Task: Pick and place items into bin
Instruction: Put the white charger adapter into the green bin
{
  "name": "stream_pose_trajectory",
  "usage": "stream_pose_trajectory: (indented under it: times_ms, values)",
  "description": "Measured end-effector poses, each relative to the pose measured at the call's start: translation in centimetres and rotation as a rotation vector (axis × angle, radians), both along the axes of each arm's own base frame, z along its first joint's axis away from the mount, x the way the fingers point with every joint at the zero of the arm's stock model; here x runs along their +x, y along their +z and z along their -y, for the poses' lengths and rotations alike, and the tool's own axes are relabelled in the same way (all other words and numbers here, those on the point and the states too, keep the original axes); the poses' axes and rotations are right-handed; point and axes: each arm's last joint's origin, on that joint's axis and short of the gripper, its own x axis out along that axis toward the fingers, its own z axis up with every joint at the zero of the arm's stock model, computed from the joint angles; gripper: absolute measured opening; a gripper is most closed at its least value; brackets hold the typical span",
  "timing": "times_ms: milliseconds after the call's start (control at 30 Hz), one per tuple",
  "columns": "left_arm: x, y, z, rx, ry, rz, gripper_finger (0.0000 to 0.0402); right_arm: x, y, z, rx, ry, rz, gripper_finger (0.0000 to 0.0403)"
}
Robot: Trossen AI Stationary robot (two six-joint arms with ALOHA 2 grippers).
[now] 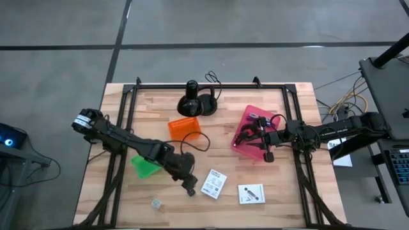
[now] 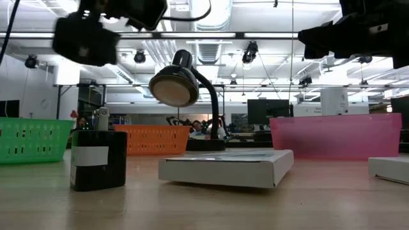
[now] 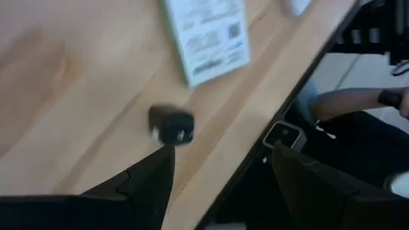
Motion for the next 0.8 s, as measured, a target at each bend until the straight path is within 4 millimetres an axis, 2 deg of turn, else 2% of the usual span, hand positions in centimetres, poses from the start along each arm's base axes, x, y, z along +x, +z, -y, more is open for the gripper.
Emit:
stream_pose_trajectory:
  times_ms: [200,367,600,800]
  values:
    - [-1.5,-0.5,1.5,-0.041,0.073,-0.161,0.0247,0.0,0.0,0.0,-0.010,0.000,0.002,0.0036]
    - [-3.2,-0.7,3.9,-0.102,0.171,-0.297,0.0247,0.0,0.0,0.0,-0.010,0.001,0.002,0.0036]
    - [-5.0,-1.2,7.7,-0.110,0.258,-0.368,0.0247,0.0,0.0,0.0,-0.007,0.001,0.002,0.0036]
    - [-5.9,-1.5,9.0,-0.086,0.313,-0.494,0.0247,0.0,0.0,0.0,-0.014,0.002,0.003,0.0036]
